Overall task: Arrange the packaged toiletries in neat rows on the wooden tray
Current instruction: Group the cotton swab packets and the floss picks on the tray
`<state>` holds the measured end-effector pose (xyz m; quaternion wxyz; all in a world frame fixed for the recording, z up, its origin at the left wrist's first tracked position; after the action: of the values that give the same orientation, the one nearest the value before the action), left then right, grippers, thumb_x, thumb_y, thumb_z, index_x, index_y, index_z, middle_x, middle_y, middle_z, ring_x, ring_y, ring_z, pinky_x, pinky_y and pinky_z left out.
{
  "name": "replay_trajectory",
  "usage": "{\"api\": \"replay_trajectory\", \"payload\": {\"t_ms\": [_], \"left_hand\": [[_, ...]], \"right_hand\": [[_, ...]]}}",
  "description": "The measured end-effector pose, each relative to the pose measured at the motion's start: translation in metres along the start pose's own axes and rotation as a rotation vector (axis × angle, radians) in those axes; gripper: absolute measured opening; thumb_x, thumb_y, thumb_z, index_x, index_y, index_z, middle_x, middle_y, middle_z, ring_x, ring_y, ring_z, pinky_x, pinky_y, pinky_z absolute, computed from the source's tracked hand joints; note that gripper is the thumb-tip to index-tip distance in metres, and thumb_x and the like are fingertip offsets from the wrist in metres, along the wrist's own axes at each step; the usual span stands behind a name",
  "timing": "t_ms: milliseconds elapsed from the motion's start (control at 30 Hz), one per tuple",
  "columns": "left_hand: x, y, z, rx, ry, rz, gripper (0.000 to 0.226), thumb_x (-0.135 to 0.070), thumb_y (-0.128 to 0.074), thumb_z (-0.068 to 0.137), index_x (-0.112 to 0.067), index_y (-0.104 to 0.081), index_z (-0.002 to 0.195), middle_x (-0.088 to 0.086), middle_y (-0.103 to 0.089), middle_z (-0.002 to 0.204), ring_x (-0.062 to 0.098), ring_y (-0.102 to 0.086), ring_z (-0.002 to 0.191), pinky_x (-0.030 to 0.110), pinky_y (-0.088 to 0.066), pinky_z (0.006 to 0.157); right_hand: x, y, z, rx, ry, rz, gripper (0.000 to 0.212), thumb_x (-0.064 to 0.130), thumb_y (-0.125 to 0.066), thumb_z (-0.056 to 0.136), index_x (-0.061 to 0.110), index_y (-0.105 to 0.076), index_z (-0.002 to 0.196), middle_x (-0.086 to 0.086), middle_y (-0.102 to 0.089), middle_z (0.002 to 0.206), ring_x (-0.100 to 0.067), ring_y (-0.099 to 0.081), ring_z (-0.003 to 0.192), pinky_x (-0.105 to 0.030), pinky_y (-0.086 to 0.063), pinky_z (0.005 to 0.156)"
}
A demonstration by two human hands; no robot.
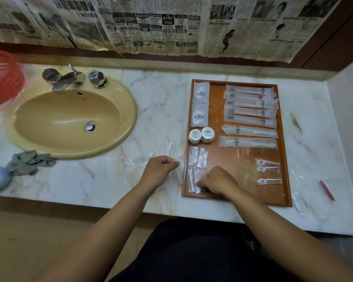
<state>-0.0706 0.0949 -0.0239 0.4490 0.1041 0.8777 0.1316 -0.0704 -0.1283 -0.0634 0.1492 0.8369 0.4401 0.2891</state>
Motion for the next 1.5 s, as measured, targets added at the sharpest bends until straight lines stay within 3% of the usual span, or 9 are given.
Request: {"api": "replay_trajectory", "payload": {"t_ms": [100,233,400,567,767,967,1167,1333,1500], "left_hand": [[0.0,-0.003,0.001,0.011,-0.004,-0.005,0.011,-0.025,-0.076,0.088,-0.015,-0.079,0.084,-0.008,-0.077,0.089,0.006,-0.071,0.087,0.025,-0.052,0.079],[-0.007,-0.011,0.003,0.027,-0.016,0.013,0.013,-0.025,-0.077,0.087,-0.014,-0.079,0.081,-0.008,-0.077,0.088,0.004,-0.07,0.084,0.023,-0.049,0.076],[-0.023,-0.033,0.006,0.077,-0.039,0.023,0.013,-0.026,-0.077,0.088,-0.014,-0.078,0.082,-0.008,-0.077,0.092,0.001,-0.07,0.086,0.02,-0.047,0.075],[-0.039,-0.06,0.009,0.14,-0.07,0.054,0.014,-0.023,-0.076,0.089,-0.014,-0.077,0.078,-0.004,-0.075,0.078,0.001,-0.065,0.066,0.021,-0.047,0.069],[-0.047,-0.07,0.013,0.151,-0.079,0.071,0.016,-0.025,-0.077,0.088,-0.012,-0.077,0.079,-0.001,-0.075,0.074,0.01,-0.07,0.069,0.026,-0.052,0.071],[-0.037,-0.054,0.012,0.11,-0.063,0.078,0.016,-0.023,-0.078,0.087,-0.011,-0.077,0.078,0.0,-0.076,0.081,0.013,-0.07,0.075,0.023,-0.051,0.073],[-0.028,-0.037,0.013,0.077,-0.035,0.072,0.016,-0.024,-0.078,0.087,-0.01,-0.078,0.078,-0.002,-0.077,0.086,0.011,-0.072,0.087,0.03,-0.053,0.085],[-0.025,-0.032,0.013,0.061,-0.025,0.049,0.016,-0.023,-0.078,0.087,-0.011,-0.078,0.077,0.0,-0.077,0.084,0.012,-0.072,0.083,0.028,-0.052,0.081],[-0.024,-0.026,0.015,0.038,-0.022,0.06,0.017,-0.026,-0.078,0.088,-0.013,-0.077,0.077,-0.005,-0.076,0.079,0.007,-0.068,0.073,0.017,-0.049,0.066]], "right_hand": [[0.001,0.003,-0.001,-0.051,-0.011,-0.096,0.043,0.059,-0.079,0.07,0.017,-0.072,0.072,0.004,-0.071,0.066,-0.018,-0.069,0.064,-0.03,-0.055,0.064],[-0.001,0.027,-0.007,-0.109,0.076,-0.073,0.054,0.062,-0.074,0.078,0.018,-0.055,0.055,0.007,-0.054,0.051,-0.015,-0.054,0.052,-0.029,-0.039,0.054],[-0.031,0.068,-0.019,-0.149,0.226,-0.042,0.008,0.028,-0.078,0.085,0.026,-0.076,0.092,0.013,-0.073,0.089,-0.008,-0.067,0.085,-0.029,-0.055,0.078],[-0.06,0.05,-0.022,-0.072,0.208,-0.23,0.03,0.022,-0.079,0.079,0.028,-0.073,0.107,0.01,-0.071,0.104,-0.009,-0.065,0.094,-0.032,-0.056,0.089],[-0.067,0.038,-0.026,-0.131,0.229,-0.329,0.018,0.028,-0.069,0.088,0.03,-0.074,0.105,0.007,-0.07,0.105,-0.015,-0.063,0.092,-0.028,-0.049,0.073],[-0.065,0.048,-0.023,-0.21,0.194,0.032,0.018,0.045,-0.069,0.089,0.03,-0.076,0.096,0.013,-0.071,0.092,-0.007,-0.064,0.084,-0.03,-0.052,0.073],[-0.037,0.056,-0.001,-0.245,0.143,0.606,0.004,0.021,-0.075,0.09,0.021,-0.076,0.087,0.008,-0.071,0.073,-0.007,-0.06,0.065,-0.025,-0.048,0.065],[-0.025,0.061,0.017,-0.284,0.076,0.616,0.007,0.021,-0.079,0.087,0.018,-0.074,0.083,0.006,-0.066,0.057,-0.011,-0.059,0.054,-0.027,-0.047,0.06],[-0.007,0.055,0.024,-0.247,0.077,0.585,0.018,0.03,-0.078,0.087,0.014,-0.075,0.079,0.006,-0.063,0.05,-0.01,-0.055,0.049,-0.022,-0.042,0.053]]}}
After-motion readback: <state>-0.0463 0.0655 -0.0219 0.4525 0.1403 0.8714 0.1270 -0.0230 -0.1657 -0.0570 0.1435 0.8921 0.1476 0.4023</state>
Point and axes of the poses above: each hand's wrist, its own z-axis towards the middle knuckle, its own y-axis out of the back of the hand, x = y × z, the point moved 6 cm from there along z, towards the middle knuckle
